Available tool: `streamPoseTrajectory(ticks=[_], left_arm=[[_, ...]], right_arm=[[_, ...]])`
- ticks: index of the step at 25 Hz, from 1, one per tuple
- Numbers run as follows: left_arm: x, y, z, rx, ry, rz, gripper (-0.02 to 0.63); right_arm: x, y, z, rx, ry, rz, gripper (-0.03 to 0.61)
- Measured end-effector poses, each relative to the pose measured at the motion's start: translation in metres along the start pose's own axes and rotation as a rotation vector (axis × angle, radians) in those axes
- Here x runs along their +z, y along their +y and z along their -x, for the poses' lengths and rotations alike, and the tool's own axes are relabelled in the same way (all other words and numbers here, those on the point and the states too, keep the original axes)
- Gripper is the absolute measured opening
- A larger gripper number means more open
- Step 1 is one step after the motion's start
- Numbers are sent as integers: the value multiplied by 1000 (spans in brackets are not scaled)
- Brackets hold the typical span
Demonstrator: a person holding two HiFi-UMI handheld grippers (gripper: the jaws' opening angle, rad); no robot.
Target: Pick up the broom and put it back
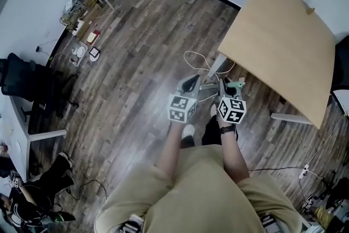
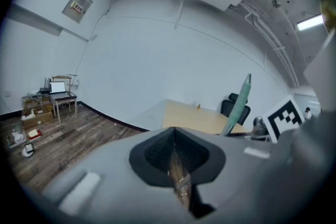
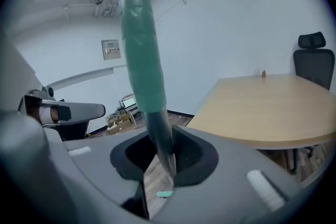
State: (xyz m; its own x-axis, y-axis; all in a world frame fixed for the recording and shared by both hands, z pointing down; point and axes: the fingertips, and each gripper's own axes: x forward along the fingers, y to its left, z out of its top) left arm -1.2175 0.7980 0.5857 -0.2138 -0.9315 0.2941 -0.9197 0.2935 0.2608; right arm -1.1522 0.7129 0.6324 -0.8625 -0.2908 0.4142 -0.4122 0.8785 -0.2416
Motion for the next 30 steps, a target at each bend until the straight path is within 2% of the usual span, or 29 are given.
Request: streamPoseTrajectory(ticks=[5,11,14,18,25,27,30], left_arm=[[49,-19,14,-43,-69,-48,2],[113,-67,20,-119,-182,-123,2],[149,-93,30,-163,-265,-149,2],[180,-120,55,-233,-322,-169,2],[181,-150,70,-277,-360,-172,2],[174,-154,68,-280,-341,-168,0],[162,-165,65,-281,-310,-219,0]], right_arm=[[68,10,40,-34,-141,76,72],[143,7,100,-59,-314,140,63],[166,7,126,-79,-349,170,60],[186,14,162,-127,-404,181,58],[203,16,222,-180,-500,214,57],[199,13,234,-201,-503,204,57],[187,6,246,-231,-491,184,57]])
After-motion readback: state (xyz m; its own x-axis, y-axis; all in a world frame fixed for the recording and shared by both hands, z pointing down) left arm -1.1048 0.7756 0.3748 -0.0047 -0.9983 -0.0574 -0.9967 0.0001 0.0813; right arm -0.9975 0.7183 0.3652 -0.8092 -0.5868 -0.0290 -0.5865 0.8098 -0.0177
